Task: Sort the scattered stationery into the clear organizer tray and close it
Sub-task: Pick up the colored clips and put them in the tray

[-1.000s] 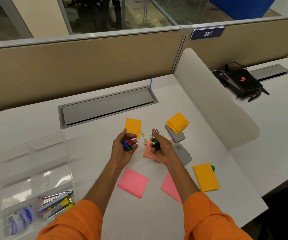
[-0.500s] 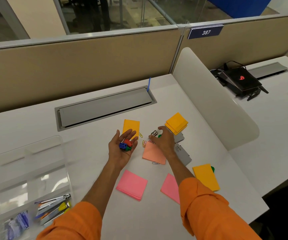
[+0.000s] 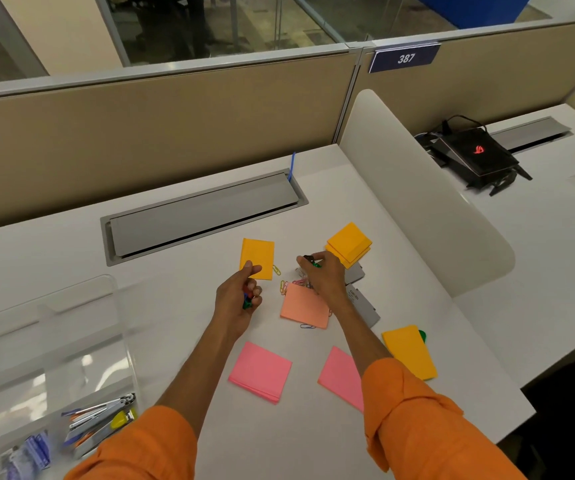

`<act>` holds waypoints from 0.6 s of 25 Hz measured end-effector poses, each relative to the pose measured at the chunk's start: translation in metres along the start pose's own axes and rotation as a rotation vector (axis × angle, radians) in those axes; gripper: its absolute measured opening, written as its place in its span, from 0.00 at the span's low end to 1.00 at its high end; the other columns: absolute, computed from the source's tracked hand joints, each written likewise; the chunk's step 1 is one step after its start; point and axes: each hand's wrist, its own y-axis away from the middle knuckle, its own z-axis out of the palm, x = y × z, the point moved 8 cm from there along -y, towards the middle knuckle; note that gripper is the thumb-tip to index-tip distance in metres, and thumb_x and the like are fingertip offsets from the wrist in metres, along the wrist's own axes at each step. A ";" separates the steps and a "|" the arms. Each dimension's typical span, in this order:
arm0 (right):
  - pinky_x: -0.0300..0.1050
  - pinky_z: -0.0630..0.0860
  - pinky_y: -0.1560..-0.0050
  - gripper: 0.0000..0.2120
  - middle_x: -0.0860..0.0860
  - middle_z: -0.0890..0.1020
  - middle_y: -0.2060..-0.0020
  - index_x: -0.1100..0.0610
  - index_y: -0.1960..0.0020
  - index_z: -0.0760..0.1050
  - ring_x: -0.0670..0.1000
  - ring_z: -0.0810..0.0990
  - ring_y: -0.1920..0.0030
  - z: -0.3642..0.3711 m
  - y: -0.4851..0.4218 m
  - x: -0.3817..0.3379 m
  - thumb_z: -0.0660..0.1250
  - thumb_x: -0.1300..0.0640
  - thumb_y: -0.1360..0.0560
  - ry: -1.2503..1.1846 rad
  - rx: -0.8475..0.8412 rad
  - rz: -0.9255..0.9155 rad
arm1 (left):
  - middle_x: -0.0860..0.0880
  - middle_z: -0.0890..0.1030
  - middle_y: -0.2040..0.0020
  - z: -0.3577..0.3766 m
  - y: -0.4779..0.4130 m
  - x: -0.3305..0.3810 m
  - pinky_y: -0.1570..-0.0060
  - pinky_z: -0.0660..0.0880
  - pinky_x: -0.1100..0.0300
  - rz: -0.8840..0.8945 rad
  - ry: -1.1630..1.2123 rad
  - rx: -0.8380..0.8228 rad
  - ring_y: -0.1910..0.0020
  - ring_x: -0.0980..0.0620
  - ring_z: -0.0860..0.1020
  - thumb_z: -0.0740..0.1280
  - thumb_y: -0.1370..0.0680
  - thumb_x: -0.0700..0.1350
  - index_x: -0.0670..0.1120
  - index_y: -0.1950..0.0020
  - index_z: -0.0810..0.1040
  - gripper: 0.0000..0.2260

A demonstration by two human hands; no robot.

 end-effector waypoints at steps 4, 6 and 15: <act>0.37 0.64 0.79 0.15 0.53 0.73 0.68 0.61 0.54 0.75 0.47 0.69 0.74 0.021 0.031 0.005 0.73 0.49 0.28 -0.749 -0.324 0.304 | 0.46 0.81 0.62 0.008 0.003 -0.005 0.67 0.78 0.63 0.004 0.117 -0.027 0.66 0.53 0.80 0.69 0.23 0.44 0.39 0.48 0.82 0.09; 0.36 0.63 0.81 0.13 0.53 0.72 0.68 0.59 0.52 0.71 0.46 0.67 0.74 0.032 0.050 -0.001 0.70 0.51 0.26 -1.022 -0.433 0.351 | 0.42 0.83 0.55 0.012 0.006 -0.008 0.60 0.81 0.60 0.001 0.259 -0.060 0.57 0.49 0.84 0.68 0.23 0.39 0.37 0.48 0.80 0.07; 0.43 0.74 0.68 0.07 0.58 0.78 0.61 0.61 0.54 0.76 0.53 0.76 0.65 0.053 0.108 -0.012 0.66 0.57 0.25 -1.179 -0.420 0.308 | 0.34 0.77 0.37 0.025 0.032 -0.011 0.43 0.79 0.54 0.070 0.467 -0.187 0.39 0.39 0.79 0.62 0.22 0.34 0.32 0.36 0.73 0.15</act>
